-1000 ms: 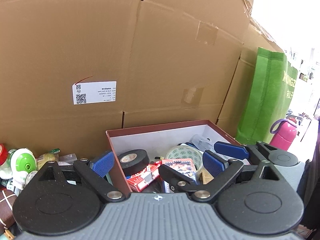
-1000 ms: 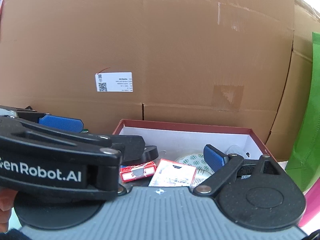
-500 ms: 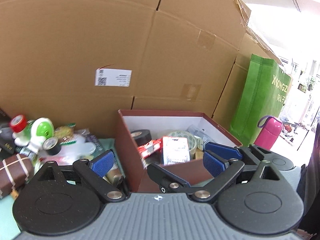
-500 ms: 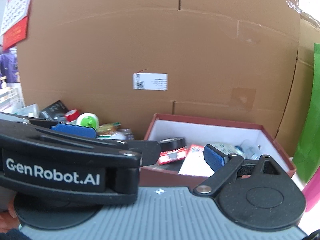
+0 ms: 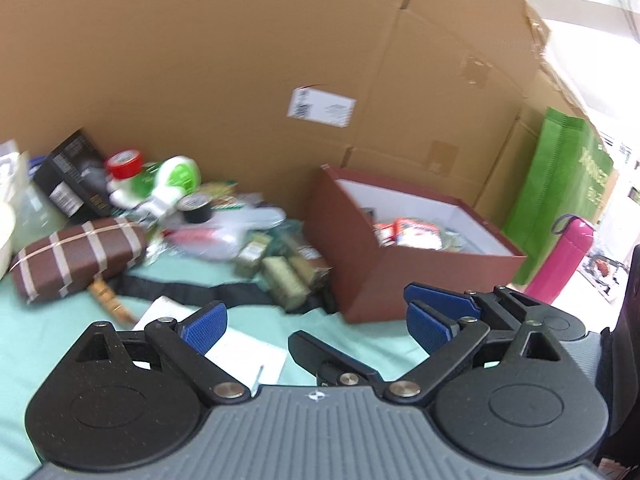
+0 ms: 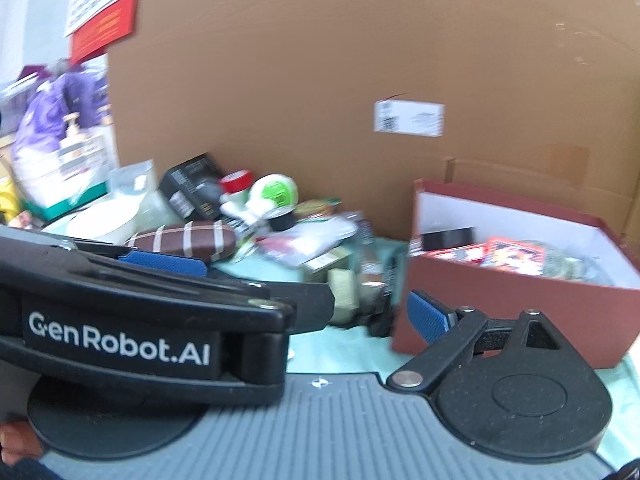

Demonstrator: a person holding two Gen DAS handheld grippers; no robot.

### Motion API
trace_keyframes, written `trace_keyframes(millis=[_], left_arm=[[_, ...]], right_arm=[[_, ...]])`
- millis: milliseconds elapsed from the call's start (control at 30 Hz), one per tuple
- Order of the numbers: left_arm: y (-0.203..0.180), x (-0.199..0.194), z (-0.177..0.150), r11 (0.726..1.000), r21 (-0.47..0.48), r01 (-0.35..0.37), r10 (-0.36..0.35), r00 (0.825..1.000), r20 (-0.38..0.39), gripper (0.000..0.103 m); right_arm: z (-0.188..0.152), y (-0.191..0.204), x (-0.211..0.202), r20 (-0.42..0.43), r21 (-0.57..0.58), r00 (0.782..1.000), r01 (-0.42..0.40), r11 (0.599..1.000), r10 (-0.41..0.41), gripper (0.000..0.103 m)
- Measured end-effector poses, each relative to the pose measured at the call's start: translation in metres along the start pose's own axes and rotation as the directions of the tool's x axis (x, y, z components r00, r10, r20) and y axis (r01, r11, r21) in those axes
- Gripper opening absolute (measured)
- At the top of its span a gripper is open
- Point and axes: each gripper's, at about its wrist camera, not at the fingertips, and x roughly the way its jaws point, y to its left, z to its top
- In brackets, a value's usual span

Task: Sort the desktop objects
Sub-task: 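Move the left gripper to the wooden clothespin while the right gripper approaches the white card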

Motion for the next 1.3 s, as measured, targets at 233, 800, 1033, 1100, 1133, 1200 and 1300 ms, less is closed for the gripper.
trace_keyframes(millis=[233, 800, 1033, 1100, 1133, 1200, 1300], left_arm=[[0.044, -0.001, -0.018, 0.987, -0.053, -0.153, 0.151, 0.988, -0.034, 0.099], [0.121, 0.041, -0.003, 0.922, -0.307, -0.237, 0.21, 0.971, -0.117, 0.083], [0.122, 0.056, 0.006, 0.921, -0.275, -0.275, 0.254, 0.961, -0.112, 0.074], [0.123, 0.06, 0.008, 0.92, -0.263, -0.29, 0.27, 0.956, -0.111, 0.067], [0.124, 0.061, 0.008, 0.919, -0.259, -0.299, 0.279, 0.954, -0.109, 0.064], [0.126, 0.064, 0.009, 0.918, -0.24, -0.314, 0.297, 0.949, -0.106, 0.055], [0.126, 0.065, 0.009, 0.923, -0.192, -0.333, 0.319, 0.942, -0.103, 0.039]], right_arm=[[-0.016, 0.032, 0.015, -0.049, -0.061, 0.995, -0.085, 0.995, 0.082, 0.093], [-0.023, 0.042, 0.072, -0.177, -0.254, 0.961, -0.255, 0.933, 0.214, 0.093], [-0.02, 0.04, 0.102, -0.216, -0.369, 0.944, -0.316, 0.874, 0.25, 0.093], [-0.018, 0.038, 0.108, -0.222, -0.349, 0.936, -0.339, 0.874, 0.275, 0.093], [-0.017, 0.037, 0.11, -0.23, -0.332, 0.93, -0.351, 0.875, 0.286, 0.093], [-0.015, 0.037, 0.114, -0.252, -0.288, 0.918, -0.372, 0.882, 0.305, 0.093], [-0.015, 0.033, 0.118, -0.276, -0.207, 0.904, -0.388, 0.898, 0.327, 0.093]])
